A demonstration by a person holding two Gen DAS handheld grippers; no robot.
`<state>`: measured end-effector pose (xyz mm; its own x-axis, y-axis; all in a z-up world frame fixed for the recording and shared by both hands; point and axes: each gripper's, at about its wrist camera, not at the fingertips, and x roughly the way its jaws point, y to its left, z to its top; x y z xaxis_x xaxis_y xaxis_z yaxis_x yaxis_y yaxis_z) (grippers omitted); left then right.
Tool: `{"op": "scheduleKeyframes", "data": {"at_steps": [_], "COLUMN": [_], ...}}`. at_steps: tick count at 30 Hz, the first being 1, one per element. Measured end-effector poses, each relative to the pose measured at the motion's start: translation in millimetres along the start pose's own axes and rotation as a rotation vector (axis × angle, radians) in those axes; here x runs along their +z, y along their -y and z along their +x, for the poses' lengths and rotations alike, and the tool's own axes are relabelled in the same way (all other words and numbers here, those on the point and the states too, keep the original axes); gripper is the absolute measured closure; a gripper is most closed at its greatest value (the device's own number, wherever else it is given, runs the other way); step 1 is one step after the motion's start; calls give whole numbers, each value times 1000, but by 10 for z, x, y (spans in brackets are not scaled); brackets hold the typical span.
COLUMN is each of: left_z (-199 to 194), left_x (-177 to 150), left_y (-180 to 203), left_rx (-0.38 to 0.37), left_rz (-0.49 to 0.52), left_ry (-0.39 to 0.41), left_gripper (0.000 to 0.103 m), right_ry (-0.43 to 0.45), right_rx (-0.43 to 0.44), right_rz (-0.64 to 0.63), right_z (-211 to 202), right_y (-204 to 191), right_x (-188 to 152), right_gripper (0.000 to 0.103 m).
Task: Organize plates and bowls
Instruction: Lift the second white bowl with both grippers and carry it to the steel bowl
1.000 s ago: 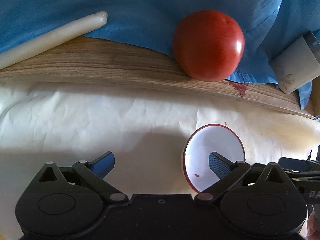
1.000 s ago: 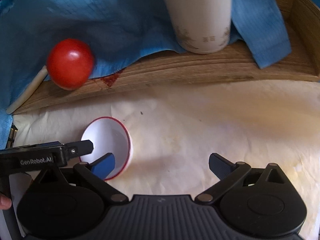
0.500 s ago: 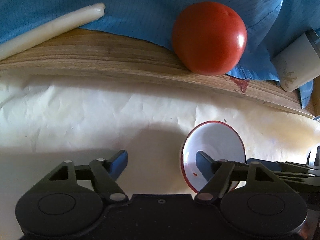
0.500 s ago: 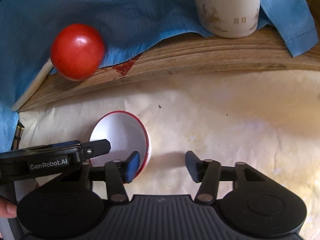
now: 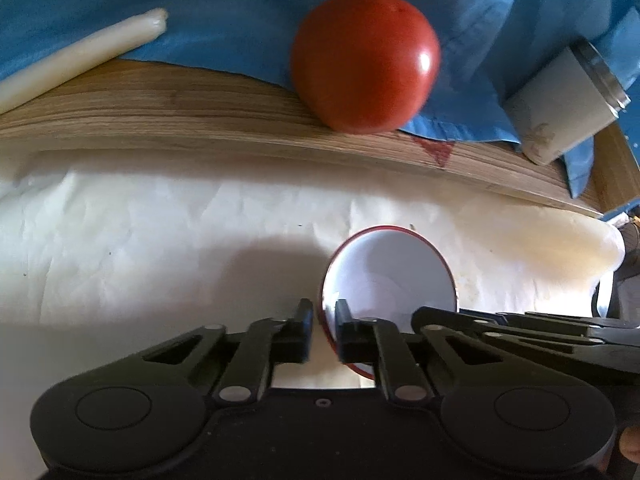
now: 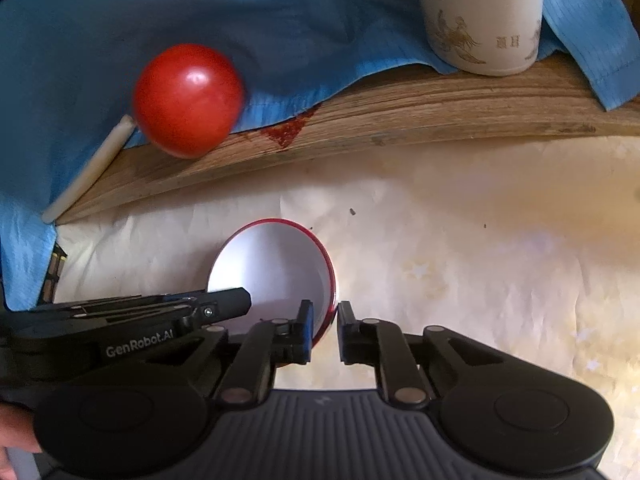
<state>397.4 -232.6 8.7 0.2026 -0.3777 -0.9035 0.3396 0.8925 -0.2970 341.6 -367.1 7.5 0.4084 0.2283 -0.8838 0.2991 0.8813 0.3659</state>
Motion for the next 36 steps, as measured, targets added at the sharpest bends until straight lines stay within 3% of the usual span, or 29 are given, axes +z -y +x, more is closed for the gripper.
{"op": "scheduleKeyframes", "data": {"at_steps": [10,20,36], "left_z": [-117,-482,-997], "left_x": [-43,-117,-680], "left_y": [39,210,641], "left_rx": [-3,-39,-75], "left_rz": [10,17,114], "left_ry": [17,62,83], "left_gripper": [95,95,95], "right_ry": [14,73,117], "right_rx": [-29,-13,-20], "right_rz": [-29,-38,-64], "right_z": [-32,-418,-1156], "right_y": [-93,-133,-50], "right_x": [-61,-109,-693], "right_gripper": [91,91,91]}}
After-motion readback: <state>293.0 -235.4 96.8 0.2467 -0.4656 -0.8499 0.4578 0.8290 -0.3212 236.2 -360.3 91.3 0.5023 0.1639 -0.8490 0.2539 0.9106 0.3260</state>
